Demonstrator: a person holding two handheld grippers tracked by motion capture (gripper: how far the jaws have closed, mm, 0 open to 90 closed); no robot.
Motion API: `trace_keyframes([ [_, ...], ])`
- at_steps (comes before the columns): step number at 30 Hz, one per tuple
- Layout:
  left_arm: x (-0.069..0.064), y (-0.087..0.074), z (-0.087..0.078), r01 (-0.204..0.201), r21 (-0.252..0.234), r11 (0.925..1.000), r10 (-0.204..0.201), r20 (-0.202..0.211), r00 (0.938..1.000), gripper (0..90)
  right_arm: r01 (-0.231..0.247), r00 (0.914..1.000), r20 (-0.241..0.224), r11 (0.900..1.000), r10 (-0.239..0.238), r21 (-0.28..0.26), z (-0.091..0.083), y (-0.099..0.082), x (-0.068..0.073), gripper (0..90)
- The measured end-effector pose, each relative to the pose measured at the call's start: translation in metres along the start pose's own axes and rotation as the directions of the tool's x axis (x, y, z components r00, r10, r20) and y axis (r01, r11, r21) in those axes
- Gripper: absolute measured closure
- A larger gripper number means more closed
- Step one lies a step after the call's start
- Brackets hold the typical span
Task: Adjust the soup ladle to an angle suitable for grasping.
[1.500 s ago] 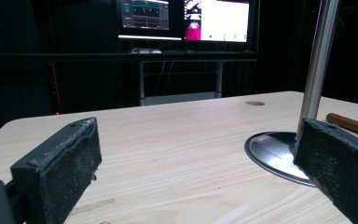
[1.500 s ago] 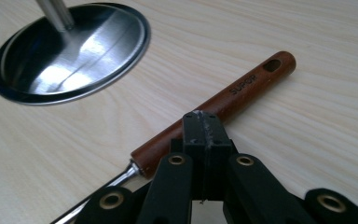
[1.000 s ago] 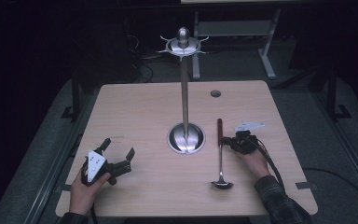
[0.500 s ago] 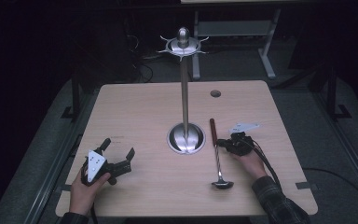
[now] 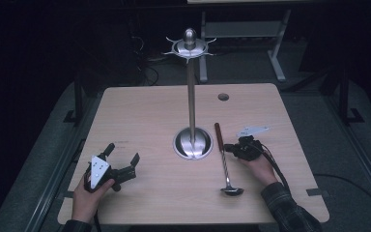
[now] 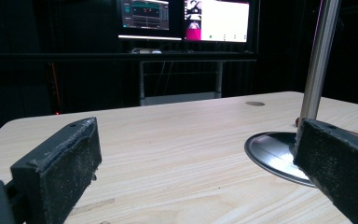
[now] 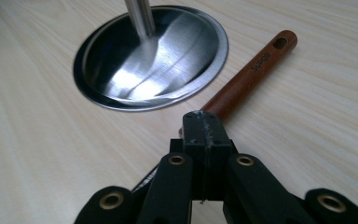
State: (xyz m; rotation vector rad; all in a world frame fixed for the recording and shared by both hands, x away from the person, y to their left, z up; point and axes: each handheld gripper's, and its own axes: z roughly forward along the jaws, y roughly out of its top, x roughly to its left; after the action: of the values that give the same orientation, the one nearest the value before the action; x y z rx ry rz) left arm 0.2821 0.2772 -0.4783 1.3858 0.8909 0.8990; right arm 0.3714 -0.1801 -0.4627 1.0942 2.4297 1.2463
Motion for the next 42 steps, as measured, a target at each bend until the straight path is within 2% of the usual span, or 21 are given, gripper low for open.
trace_keyframes([
  [7,0.0,0.0,0.0,0.0,0.0,1.0,0.0,0.0,1.0,0.2,-0.014,0.9993,-0.033,0.9972,0.016,0.073,-0.017,0.008,0.013,89.9],
  [11,0.0,0.0,0.0,-0.003,0.0,1.0,0.003,0.0,1.0,0.2,-0.017,0.998,-0.059,0.9918,0.025,0.127,-0.027,0.01,0.023,89.9],
  [12,0.0,0.0,0.0,-0.007,0.003,1.0,0.007,0.0,1.0,0.2,-0.022,0.9961,-0.081,0.988,0.035,0.153,-0.029,0.011,0.028,90.0],
  [13,0.0,0.0,0.0,-0.007,0.003,1.0,0.007,0.0,1.0,0.3,-0.022,0.9961,-0.081,0.988,0.035,0.153,-0.029,0.011,0.028,90.0],
  [14,0.0,0.0,0.0,-0.01,0.003,0.9999,0.01,0.0,0.9999,0.2,-0.029,0.9947,-0.091,0.9803,0.048,0.195,-0.03,0.011,0.032,90.0],
  [15,-0.001,0.0,0.0,-0.001,-0.003,1.0,0.001,0.001,1.0,0.2,-0.029,0.9947,-0.091,0.9803,0.048,0.195,-0.03,0.011,0.032,90.0],
  [17,0.0,0.0,0.0,-0.001,-0.002,1.0,0.001,0.001,1.0,0.2,-0.013,0.9941,-0.102,0.9716,0.038,0.236,-0.03,0.012,0.041,90.0],
  [18,0.0,0.0,0.0,-0.001,-0.002,1.0,0.001,0.001,1.0,0.2,-0.013,0.9941,-0.102,0.9716,0.038,0.236,-0.03,0.012,0.041,90.0],
  [21,0.0,0.0,0.0,-0.001,-0.003,1.0,0.001,0.001,1.0,0.3,0.015,0.9929,-0.118,0.9636,0.017,0.267,-0.028,0.01,0.052,90.0],
  [23,0.0,0.0,-0.001,0.0,-0.002,1.0,0.0,0.002,1.0,0.3,0.029,0.9911,-0.132,0.9535,0.011,0.3,-0.027,0.007,0.063,90.0],
  [24,0.0,0.0,-0.001,0.0,-0.003,1.0,0.0,0.002,1.0,0.3,0.029,0.9911,-0.132,0.9535,0.011,0.3,-0.027,0.007,0.063,90.0],
  [26,0.0,0.0,-0.001,0.001,-0.005,1.0,-0.001,0.002,1.0,0.2,0.035,0.9909,-0.134,0.9468,0.009,0.32,-0.026,0.005,0.069,90.0],
  [27,-0.001,0.0,-0.001,0.001,-0.004,1.0,-0.001,0.001,1.0,0.2,0.04,0.9909,-0.135,0.9381,0.007,0.344,-0.025,0.003,0.072,90.0],
  [29,-0.001,0.0,-0.001,0.001,-0.005,1.0,-0.001,0.001,1.0,0.2,0.043,0.991,-0.134,0.9345,0.005,0.353,-0.024,0.002,0.073,90.0],
  [32,-0.001,0.0,-0.001,0.001,-0.004,1.0,-0.001,0.001,1.0,0.2,0.051,0.9908,-0.135,0.9176,0.003,0.394,-0.02,-0.003,0.075,89.9],
  [39,-0.001,0.0,-0.001,0.001,-0.005,1.0,-0.001,0.001,1.0,0.2,0.057,0.992,-0.126,0.9048,-0.003,0.422,-0.018,-0.005,0.075,90.0],
  [40,-0.001,0.0,-0.001,0.001,-0.004,1.0,-0.001,0.001,1.0,0.2,0.062,0.9921,-0.125,0.8999,-0.008,0.432,-0.018,-0.005,0.074,89.9],
  [42,-0.001,0.0,-0.001,0.001,-0.003,1.0,-0.001,0.001,1.0,0.2,0.062,0.9915,-0.13,0.8985,-0.005,0.435,-0.018,-0.005,0.074,89.9],
])
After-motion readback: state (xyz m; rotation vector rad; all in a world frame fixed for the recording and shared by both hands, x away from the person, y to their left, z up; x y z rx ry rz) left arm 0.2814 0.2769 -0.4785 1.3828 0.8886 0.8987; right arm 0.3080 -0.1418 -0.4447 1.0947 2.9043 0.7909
